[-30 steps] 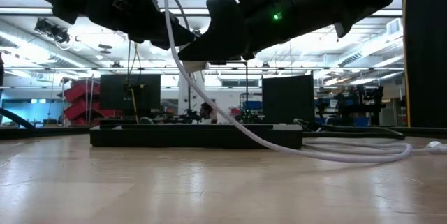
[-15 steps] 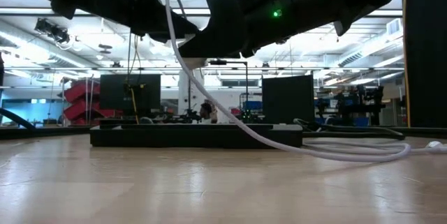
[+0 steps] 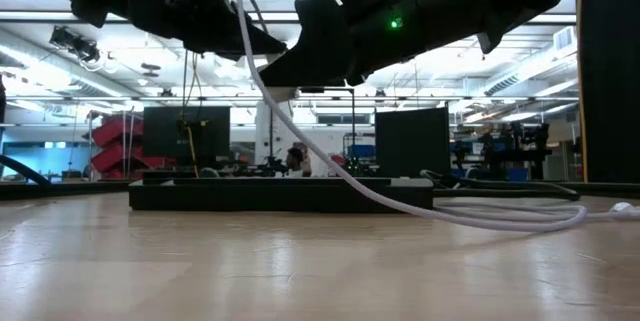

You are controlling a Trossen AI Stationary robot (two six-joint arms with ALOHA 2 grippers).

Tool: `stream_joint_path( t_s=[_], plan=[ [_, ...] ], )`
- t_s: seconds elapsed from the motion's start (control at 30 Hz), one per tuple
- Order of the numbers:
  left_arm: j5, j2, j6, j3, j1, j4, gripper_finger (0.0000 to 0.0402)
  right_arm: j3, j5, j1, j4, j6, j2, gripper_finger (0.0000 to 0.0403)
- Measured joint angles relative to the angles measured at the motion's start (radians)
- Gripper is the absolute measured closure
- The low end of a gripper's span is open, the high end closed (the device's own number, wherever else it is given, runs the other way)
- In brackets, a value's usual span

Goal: Insert USB
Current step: Insert the USB cable into the white charger adapter

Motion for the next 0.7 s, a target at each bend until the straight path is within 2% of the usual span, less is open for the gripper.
stream_joint_path(
  t_s=[0.47, 0.7],
  plan=[
    [0.020, -0.004, 0.000, 0.004, 0.000, -0.018, 0.0400, -0.007, -0.019, 0.002, 0.125, -0.064, 0.006, 0.0289],
    [0.025, -0.002, 0.000, 0.003, 0.000, -0.022, 0.0400, -0.007, -0.023, 0.002, 0.126, -0.067, 0.006, 0.0289]
  ],
)
